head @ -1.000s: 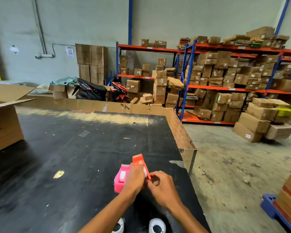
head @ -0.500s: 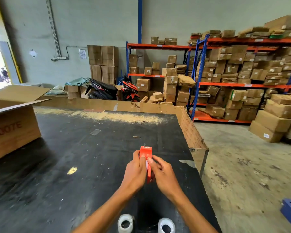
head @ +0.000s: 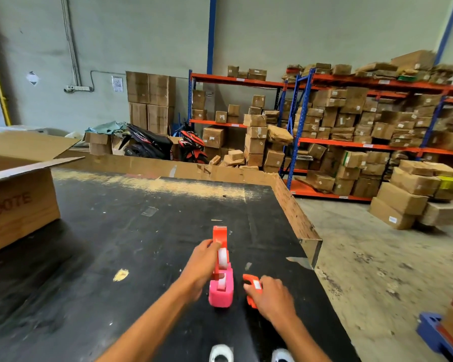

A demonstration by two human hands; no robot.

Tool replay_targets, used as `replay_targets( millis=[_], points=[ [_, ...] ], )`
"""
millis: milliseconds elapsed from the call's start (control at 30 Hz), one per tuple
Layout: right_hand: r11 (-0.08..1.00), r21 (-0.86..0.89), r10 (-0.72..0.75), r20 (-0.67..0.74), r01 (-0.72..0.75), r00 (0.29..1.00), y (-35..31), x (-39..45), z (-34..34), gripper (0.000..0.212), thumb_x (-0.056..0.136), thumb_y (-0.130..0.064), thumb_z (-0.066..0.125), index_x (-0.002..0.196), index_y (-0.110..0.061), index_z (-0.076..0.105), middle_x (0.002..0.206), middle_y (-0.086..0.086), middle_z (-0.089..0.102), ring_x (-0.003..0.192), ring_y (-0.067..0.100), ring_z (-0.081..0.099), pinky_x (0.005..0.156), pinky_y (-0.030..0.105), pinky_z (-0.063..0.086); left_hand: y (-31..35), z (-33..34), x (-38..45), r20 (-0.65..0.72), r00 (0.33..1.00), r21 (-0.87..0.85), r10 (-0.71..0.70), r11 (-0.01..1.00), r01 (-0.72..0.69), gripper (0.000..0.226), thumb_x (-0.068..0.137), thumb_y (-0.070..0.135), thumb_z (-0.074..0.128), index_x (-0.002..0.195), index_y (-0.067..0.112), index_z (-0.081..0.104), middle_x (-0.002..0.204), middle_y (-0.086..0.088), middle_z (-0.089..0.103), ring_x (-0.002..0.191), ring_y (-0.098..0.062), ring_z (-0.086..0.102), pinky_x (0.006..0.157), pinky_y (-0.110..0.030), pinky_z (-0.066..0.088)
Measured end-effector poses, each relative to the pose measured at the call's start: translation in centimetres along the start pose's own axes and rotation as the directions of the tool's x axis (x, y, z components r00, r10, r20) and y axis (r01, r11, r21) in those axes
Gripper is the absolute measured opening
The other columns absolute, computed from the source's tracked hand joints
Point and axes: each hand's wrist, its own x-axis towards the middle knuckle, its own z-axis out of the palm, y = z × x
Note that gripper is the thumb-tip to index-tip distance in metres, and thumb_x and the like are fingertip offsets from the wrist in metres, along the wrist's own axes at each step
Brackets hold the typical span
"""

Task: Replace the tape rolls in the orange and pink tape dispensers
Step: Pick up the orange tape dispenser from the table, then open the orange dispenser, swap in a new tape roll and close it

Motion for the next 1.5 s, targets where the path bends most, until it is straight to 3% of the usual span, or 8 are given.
replay_targets(
  millis=[200,367,467,767,1067,1300,1433,1500],
  points=[
    [0.994,-0.107,-0.017,-0.132,0.003,0.991,-1.7,-1.6,-1.2,0.053,0.093,-0.056,0.038,0.099,-0.012,0.066,0.109,0.011,0.064,0.104,0.030,0.062,0.083,0.038,0.047,-0.5,-1.5,-1.0,0.116,0.992,-0.017,-0.047,0.999,0.049,0.018,0.095,0.016,0.046,0.100,0.008,0.061,0.078,-0.005,0.061,0.065,-0.016,0.055,0.067,-0.031,0.044],
    [0.680,0.722,-0.180,-0.010,0.132,0.984,-2.1,-5.1,-5.4,0.051,0.083,-0.046,0.059,0.091,0.004,0.067,0.066,0.013,0.061,0.052,0.014,0.056,0.047,0.025,0.047,-0.9,-0.2,-2.0,0.278,0.958,-0.055,-0.062,0.995,0.081,0.024,0.095,0.018,0.051,0.112,0.004,0.060,0.084,-0.007,0.068,0.067,-0.016,0.065,0.060,-0.026,0.052],
    [0.688,0.696,-0.224,-0.065,0.205,0.972,-1.0,-7.8,-6.6,0.011,0.089,-0.021,0.063,0.092,-0.019,0.073,0.069,-0.001,0.071,0.059,0.013,0.063,0.054,0.022,0.053,-1.4,2.2,-3.1,0.413,0.907,-0.048,-0.082,0.993,0.111,0.025,0.096,0.022,0.051,0.112,0.005,0.060,0.096,-0.015,0.070,0.078,-0.024,0.067,0.068,-0.031,0.055],
    [0.662,0.749,0.119,-0.135,0.023,0.984,5.7,-13.2,-9.1,0.013,0.088,-0.011,0.063,0.086,-0.002,0.072,0.064,0.012,0.066,0.049,0.014,0.061,0.052,0.020,0.055,-3.4,8.5,-6.0,0.521,0.844,0.127,-0.126,0.989,0.070,0.026,0.096,0.025,0.050,0.102,0.002,0.062,0.091,-0.018,0.067,0.072,-0.023,0.064,0.049,-0.025,0.052],
    [0.983,-0.168,0.096,0.110,-0.077,0.989,9.3,-12.9,-7.4,0.039,0.079,-0.049,0.063,0.101,-0.017,0.065,0.104,0.006,0.062,0.097,0.024,0.059,0.077,0.036,0.047,-3.1,6.8,-5.4,0.492,0.858,0.112,-0.147,0.988,0.105,0.023,0.094,0.025,0.054,0.107,0.007,0.061,0.082,-0.008,0.071,0.074,-0.020,0.068,0.050,-0.022,0.054],
    [0.961,-0.162,-0.156,0.354,0.225,0.922,4.4,-10.1,-5.3,0.053,0.073,-0.049,0.070,0.117,-0.022,0.060,0.119,0.010,0.064,0.110,0.030,0.058,0.081,0.034,0.047,-3.0,4.7,-5.8,0.367,0.920,0.042,-0.135,0.991,0.128,0.021,0.093,0.023,0.057,0.106,0.007,0.061,0.085,-0.011,0.069,0.074,-0.021,0.064,0.050,-0.022,0.058],
    [0.944,0.314,-0.176,0.207,0.105,0.962,3.6,-8.6,-5.4,0.037,0.081,-0.032,0.069,0.114,-0.016,0.064,0.094,0.012,0.070,0.080,0.019,0.065,0.076,0.030,0.054,-3.4,2.8,-5.6,0.266,0.960,0.015,-0.085,0.996,0.084,0.028,0.090,0.029,0.061,0.106,0.006,0.064,0.083,-0.008,0.076,0.066,-0.017,0.072,0.061,-0.031,0.061],
    [0.707,0.705,-0.165,0.242,-0.056,0.956,3.2,-7.7,-6.1,0.042,0.085,-0.026,0.069,0.123,-0.013,0.057,0.088,0.014,0.070,0.068,0.015,0.066,0.069,0.021,0.057,-3.6,2.3,-5.6,0.208,0.976,-0.010,-0.061,0.998,0.064,0.031,0.089,0.031,0.063,0.106,0.005,0.065,0.089,-0.013,0.077,0.069,-0.020,0.074,0.063,-0.034,0.062]
  ],
)
